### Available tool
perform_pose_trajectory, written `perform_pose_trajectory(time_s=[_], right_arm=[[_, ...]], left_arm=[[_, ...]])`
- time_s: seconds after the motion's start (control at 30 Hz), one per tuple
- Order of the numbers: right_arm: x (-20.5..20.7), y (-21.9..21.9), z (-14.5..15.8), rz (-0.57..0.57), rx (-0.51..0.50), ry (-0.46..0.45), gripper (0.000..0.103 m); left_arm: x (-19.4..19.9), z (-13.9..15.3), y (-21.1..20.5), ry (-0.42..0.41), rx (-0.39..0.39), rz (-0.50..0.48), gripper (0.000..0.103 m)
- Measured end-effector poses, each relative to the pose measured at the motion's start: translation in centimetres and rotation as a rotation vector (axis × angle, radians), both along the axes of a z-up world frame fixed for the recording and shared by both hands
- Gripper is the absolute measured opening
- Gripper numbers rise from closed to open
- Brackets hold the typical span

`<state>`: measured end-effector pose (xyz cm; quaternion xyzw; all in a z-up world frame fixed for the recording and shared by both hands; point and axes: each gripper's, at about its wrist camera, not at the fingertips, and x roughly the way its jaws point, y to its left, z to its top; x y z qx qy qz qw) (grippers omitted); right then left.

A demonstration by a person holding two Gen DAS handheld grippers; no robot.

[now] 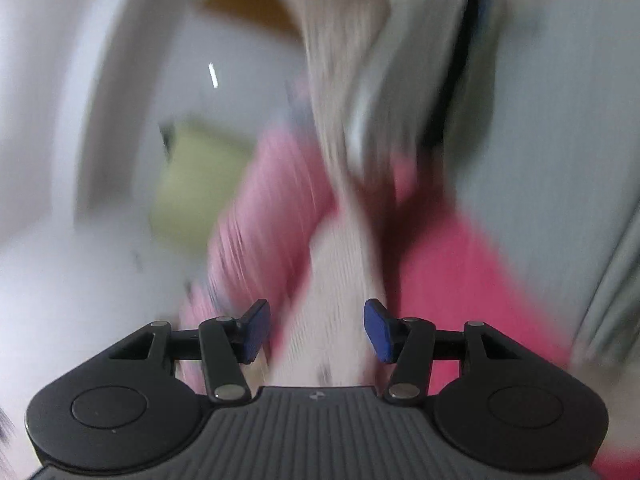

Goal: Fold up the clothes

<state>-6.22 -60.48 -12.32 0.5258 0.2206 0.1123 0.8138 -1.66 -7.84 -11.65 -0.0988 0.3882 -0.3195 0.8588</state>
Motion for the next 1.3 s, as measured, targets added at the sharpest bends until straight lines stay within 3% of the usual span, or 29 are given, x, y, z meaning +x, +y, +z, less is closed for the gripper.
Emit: perform_pose_trajectory(time_s=[0.07,0.27,0.33,0.37,0.4,0.6,0.67,0.7,0.73,0.8,0.87,0.93,1.0,1.03,1.23,1.27,1.3], right_arm=[[2.7,2.0,-1.7,0.050,0.015,0.060,0.055],[10.7,3.1,-5.0,0.010,0.070,0.144,0.055],[12.7,3.0,-6.4,0.045,0.139,0.163,0.047],[13.4,3.4,-6.5,0.076,0.136,0.166,0.029],[14.0,4.0,-6.5,0.110,0.120,0.168,0.010],[14.1,4.2,0.6,0.103,-0.170,0.035,0.007],[14.7,4.2,0.6,0.057,-0.301,0.104,0.007],[15.0,4.0,0.0,0.036,-0.328,0.161,0.007],[15.5,3.7,-1.4,0.032,-0.285,0.228,0.008],[14.4,2.9,-3.2,0.021,-0.134,0.239,0.010],[12.2,2.5,-2.6,0.013,-0.110,0.195,0.012],[9.8,2.2,-1.6,0.007,-0.105,0.146,0.025],[6.6,2.8,-0.5,0.032,-0.152,0.125,0.050],[5.0,3.2,0.1,0.047,-0.179,0.117,0.052],[-0.7,6.5,-0.5,0.191,-0.240,0.195,0.054],[-1.3,7.1,-0.7,0.198,-0.252,0.191,0.048],[-1.9,7.6,-0.9,0.205,-0.264,0.187,0.035]], left_arm=[[0.1,-0.1,0.1,0.006,-0.011,0.004,0.046],[0.1,-0.2,0.4,0.012,-0.030,0.012,0.046],[0.1,-0.2,0.4,0.009,-0.030,0.012,0.046],[0.1,-0.3,0.4,0.008,-0.030,0.010,0.046],[0.2,-0.3,0.5,0.009,-0.032,0.008,0.046],[0.3,-0.4,0.6,0.018,-0.051,0.011,0.046],[0.2,-0.3,0.6,0.014,-0.051,0.007,0.046],[0.2,-0.3,0.5,0.014,-0.051,0.004,0.046],[0.2,-0.3,0.6,0.014,-0.050,0.002,0.046],[0.2,-0.2,0.7,0.015,-0.049,-0.001,0.046],[0.3,-0.2,0.9,0.020,-0.052,-0.004,0.046],[0.4,-0.2,1.1,0.024,-0.057,-0.008,0.046],[0.6,-0.3,1.2,0.026,-0.062,-0.010,0.046],[0.6,-0.3,1.3,0.026,-0.063,-0.010,0.046],[0.5,-0.3,1.4,0.029,-0.071,-0.002,0.046],[0.5,-0.3,1.4,0.029,-0.072,0.001,0.046],[0.5,-0.3,1.4,0.029,-0.072,0.004,0.046]])
